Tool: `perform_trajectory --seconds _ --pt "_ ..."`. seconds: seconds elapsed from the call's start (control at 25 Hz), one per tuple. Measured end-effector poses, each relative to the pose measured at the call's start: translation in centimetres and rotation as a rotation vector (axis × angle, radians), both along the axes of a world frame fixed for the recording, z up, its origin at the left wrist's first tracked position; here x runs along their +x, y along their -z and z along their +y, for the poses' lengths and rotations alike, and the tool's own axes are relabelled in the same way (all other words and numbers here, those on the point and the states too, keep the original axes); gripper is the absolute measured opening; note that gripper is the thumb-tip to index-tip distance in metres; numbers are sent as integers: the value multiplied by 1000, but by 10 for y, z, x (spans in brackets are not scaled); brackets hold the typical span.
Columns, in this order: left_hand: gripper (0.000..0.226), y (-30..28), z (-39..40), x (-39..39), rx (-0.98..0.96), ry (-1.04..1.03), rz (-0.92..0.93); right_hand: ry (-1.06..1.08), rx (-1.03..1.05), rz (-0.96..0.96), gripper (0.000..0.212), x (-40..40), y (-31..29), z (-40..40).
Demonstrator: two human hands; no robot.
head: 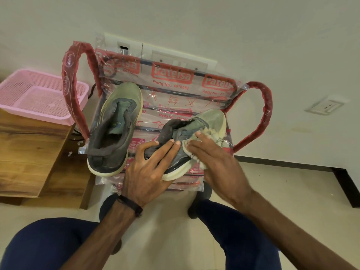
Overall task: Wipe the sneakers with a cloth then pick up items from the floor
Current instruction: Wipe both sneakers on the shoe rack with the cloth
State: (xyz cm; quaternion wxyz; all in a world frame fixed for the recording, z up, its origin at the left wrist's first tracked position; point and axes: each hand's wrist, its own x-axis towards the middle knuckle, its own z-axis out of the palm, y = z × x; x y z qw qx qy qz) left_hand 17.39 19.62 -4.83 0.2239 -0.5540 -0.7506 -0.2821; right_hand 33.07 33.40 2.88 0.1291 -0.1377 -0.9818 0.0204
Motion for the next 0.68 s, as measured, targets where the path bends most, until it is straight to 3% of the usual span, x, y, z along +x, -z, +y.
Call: perform_trajectory --seconds 0.12,0.2,0.36,0.44,0.56,0.68 --pt "69 0 6 3 5 -13 -12 243 -79 68 60 -5 5 31" --pt "72 0 8 2 32 -19 -50 323 -199 132 60 -15 8 12" --pt "78 -2 5 -1 87 -22 -126 -20 -164 123 58 -13 10 -33" --pt "86 -3 7 2 82 -40 -176 21 -57 126 49 -15 10 -6" --pt "94 -3 8 4 73 -53 -212 221 -136 108 50 -25 5 7" --pt "101 1 3 -2 80 -50 -268 -52 -145 12 54 -14 -1 -5"
